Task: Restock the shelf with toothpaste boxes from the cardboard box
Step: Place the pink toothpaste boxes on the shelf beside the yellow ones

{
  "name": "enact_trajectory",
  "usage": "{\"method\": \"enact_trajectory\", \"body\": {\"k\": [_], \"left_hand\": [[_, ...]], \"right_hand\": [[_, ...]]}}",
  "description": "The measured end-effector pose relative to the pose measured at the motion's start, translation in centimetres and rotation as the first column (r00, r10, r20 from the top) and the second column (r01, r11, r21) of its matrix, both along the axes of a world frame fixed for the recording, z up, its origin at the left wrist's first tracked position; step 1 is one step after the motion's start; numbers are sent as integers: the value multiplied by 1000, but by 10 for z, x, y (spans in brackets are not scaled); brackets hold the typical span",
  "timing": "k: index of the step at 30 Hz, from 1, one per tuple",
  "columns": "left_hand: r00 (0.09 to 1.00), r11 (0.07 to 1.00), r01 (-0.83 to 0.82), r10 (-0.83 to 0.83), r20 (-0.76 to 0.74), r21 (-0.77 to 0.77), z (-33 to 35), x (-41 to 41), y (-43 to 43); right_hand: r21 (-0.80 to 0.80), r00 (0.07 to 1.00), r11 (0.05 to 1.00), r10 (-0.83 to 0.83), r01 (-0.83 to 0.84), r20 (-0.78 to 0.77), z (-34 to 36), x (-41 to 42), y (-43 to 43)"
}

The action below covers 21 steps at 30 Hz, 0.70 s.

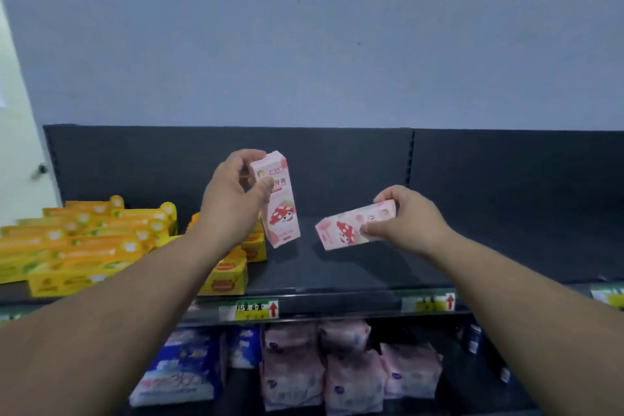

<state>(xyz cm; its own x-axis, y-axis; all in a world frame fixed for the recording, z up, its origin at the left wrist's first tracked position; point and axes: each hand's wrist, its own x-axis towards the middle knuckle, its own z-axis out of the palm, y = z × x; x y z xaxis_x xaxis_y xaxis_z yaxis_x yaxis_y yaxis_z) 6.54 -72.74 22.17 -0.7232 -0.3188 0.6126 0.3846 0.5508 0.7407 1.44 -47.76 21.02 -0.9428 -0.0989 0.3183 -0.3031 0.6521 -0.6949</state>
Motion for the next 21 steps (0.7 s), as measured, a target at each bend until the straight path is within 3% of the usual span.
{"method": "enact_trajectory", "body": {"k": [6, 12, 21], "left_hand": [[999, 999, -27, 26, 31, 41, -2, -33, -6], [993, 998, -66, 67, 96, -20, 5, -80, -5], [962, 998, -56, 56, 268, -9, -2, -134, -20]], "right_hand": [[9, 991, 992, 128, -128, -47, 9, -40, -15], [20, 962, 964, 265, -265, -71, 17, -94, -23], [8, 924, 926, 377, -378, -58, 8, -161, -50]]}}
